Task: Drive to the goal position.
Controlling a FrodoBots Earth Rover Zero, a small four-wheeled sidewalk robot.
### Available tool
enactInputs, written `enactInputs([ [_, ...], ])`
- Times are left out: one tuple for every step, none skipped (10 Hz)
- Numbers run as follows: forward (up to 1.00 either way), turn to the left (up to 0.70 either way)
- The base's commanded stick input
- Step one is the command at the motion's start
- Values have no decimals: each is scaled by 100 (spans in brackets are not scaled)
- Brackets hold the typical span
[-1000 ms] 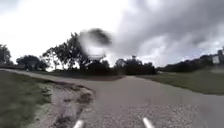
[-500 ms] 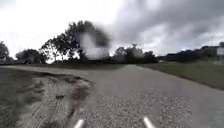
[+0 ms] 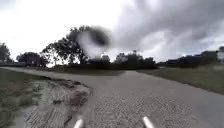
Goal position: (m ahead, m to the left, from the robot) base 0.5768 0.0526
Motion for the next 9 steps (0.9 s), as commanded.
enactInputs([
  [70, 0],
  [70, 0],
  [70, 0],
  [70, 0],
  [70, 0],
  [70, 0],
  [70, 0],
  [70, 0],
  [70, 0],
])
